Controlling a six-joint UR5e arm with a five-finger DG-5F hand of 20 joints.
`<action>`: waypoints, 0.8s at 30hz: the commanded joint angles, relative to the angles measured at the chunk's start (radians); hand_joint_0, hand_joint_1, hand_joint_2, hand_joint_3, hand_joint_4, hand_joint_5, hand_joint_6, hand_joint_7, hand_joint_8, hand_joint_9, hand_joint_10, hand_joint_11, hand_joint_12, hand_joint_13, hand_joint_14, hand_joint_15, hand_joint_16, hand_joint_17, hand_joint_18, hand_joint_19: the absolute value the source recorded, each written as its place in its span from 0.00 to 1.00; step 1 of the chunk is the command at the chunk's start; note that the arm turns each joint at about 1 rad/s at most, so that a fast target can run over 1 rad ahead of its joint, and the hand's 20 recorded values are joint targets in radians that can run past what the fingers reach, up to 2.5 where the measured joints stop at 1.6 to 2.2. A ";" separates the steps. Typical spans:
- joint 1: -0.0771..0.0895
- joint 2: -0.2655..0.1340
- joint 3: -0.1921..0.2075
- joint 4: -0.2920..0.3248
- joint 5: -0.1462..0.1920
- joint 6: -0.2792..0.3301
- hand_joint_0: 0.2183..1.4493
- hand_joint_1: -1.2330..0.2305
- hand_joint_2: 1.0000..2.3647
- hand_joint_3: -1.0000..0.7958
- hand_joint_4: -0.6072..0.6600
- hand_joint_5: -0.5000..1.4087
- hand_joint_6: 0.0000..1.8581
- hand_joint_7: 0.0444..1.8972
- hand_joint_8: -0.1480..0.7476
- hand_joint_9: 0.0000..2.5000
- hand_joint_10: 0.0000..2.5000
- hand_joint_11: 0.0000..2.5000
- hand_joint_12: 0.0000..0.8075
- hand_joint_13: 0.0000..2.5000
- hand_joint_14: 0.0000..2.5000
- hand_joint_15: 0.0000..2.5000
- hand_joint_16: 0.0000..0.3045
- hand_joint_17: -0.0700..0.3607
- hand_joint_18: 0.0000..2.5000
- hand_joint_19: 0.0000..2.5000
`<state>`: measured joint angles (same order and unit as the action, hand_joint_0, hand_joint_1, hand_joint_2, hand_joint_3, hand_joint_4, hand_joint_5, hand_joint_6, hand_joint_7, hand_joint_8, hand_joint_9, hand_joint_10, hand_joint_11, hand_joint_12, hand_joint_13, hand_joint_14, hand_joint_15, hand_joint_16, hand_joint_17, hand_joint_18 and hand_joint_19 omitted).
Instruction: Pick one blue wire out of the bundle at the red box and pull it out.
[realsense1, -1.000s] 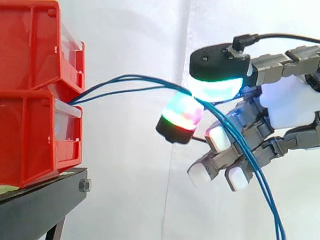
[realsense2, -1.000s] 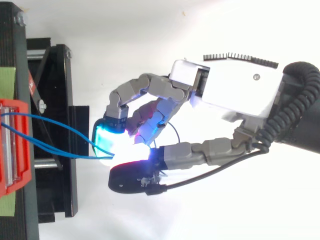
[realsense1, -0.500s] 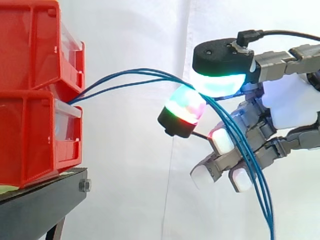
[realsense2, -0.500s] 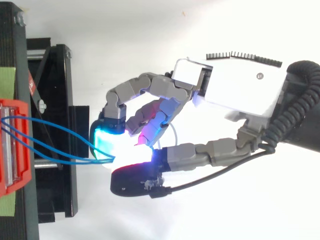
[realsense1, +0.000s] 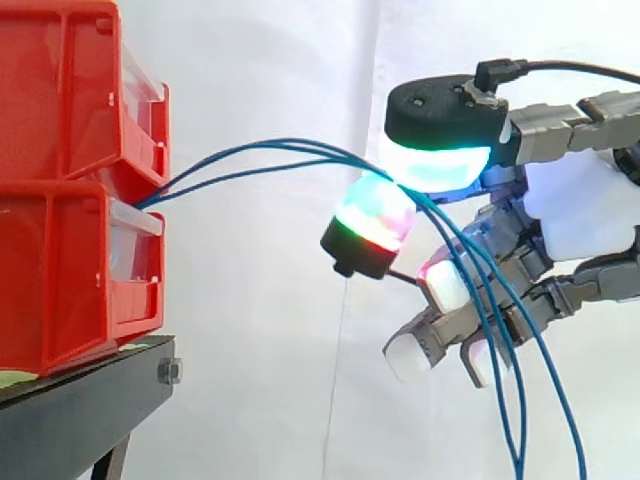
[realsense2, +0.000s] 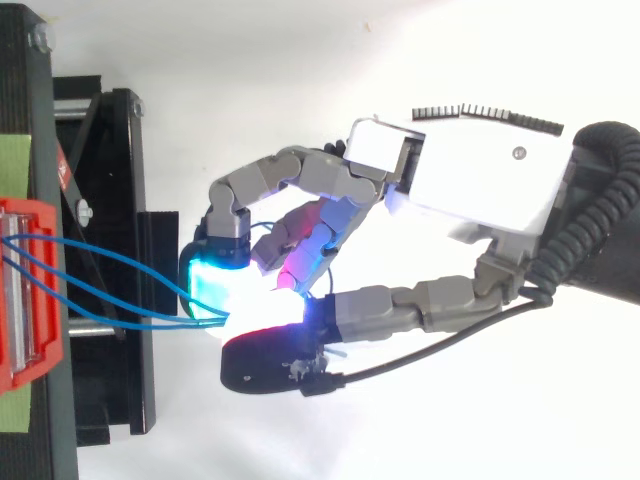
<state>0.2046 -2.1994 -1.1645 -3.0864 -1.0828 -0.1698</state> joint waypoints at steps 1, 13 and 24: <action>-0.001 0.000 -0.001 0.002 0.000 0.001 0.29 0.31 0.00 0.56 0.42 0.23 0.46 0.62 0.44 0.50 0.01 0.13 0.51 0.31 0.01 0.13 0.24 0.54 0.31 0.29; -0.002 0.000 0.000 0.000 0.001 0.003 0.22 0.41 0.21 0.51 0.44 0.23 0.46 0.60 0.44 0.49 0.00 0.08 0.51 0.29 0.00 0.10 0.26 0.57 0.31 0.28; -0.002 0.000 -0.001 -0.012 0.000 0.003 0.22 0.41 0.43 0.58 0.32 0.22 0.47 0.60 0.45 0.52 0.01 0.16 0.51 0.31 0.00 0.13 0.25 0.55 0.31 0.28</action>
<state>0.2025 -2.1993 -1.1652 -3.0969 -1.0824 -0.1672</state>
